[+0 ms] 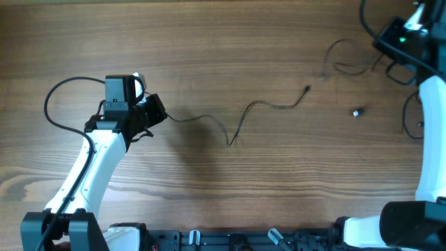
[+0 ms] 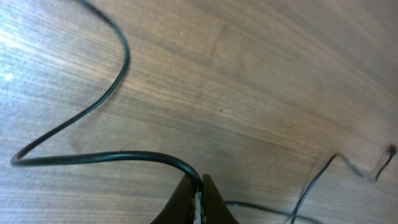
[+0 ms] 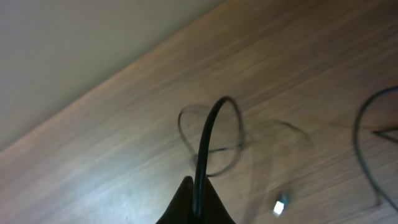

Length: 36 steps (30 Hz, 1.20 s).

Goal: Untangle cables
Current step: 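Carry the cable bundle to the far right and release it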

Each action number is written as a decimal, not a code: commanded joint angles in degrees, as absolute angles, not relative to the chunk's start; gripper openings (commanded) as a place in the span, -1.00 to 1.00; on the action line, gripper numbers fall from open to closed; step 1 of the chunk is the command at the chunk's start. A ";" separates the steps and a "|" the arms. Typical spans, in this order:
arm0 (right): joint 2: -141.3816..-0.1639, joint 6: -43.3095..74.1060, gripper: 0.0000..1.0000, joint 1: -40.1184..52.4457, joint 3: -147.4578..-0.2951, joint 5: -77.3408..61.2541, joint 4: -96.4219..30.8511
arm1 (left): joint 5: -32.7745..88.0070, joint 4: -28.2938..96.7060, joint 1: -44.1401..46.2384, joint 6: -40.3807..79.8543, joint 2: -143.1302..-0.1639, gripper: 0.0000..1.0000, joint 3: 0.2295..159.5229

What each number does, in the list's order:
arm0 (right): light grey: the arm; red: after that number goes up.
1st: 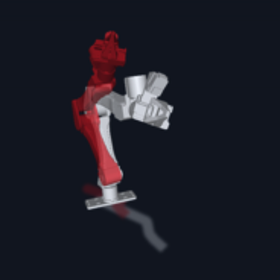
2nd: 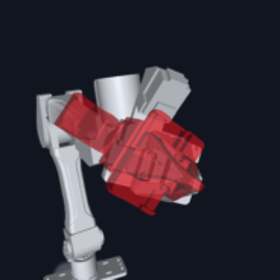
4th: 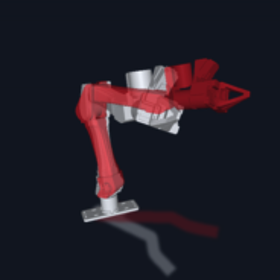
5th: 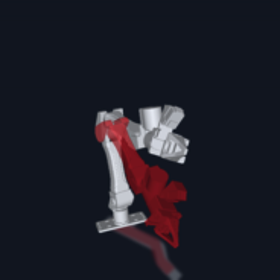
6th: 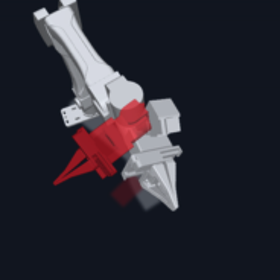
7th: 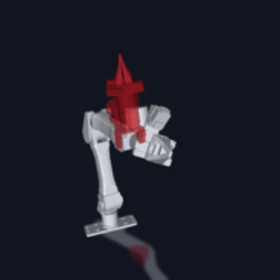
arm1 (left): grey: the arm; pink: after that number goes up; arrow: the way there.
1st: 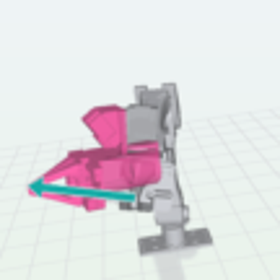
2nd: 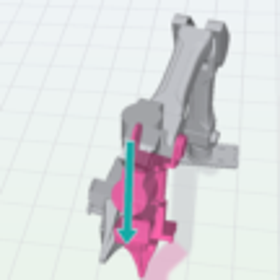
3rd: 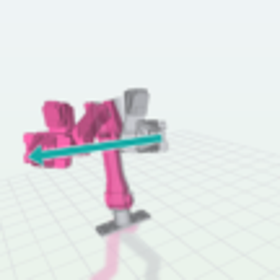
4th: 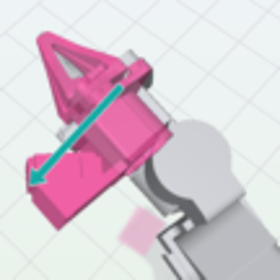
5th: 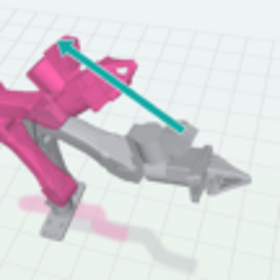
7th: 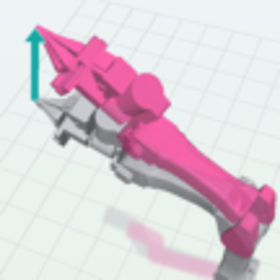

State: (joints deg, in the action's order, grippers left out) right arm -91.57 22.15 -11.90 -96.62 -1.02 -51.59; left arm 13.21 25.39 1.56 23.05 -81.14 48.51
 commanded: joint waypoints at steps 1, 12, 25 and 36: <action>-90.63 21.04 -0.91 -14.92 -97.49 -0.86 -50.68 | 11.90 27.35 1.76 23.20 -80.36 -0.92 49.52; -90.63 20.88 -0.91 -19.81 -97.49 4.27 -46.85 | 11.92 31.16 1.78 23.20 -80.36 -0.92 49.50; -91.77 21.41 -0.91 -32.14 -97.34 7.05 -44.29 | 11.97 33.04 1.78 23.20 -80.36 -0.92 49.50; -99.59 22.48 0.15 -35.31 -95.64 2.13 -50.35 | 12.12 31.66 3.77 23.20 -80.36 -0.92 49.50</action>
State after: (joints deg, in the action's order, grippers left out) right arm -96.64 22.17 -35.62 -96.47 5.04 -48.88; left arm 12.62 32.40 2.15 23.05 -81.14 48.53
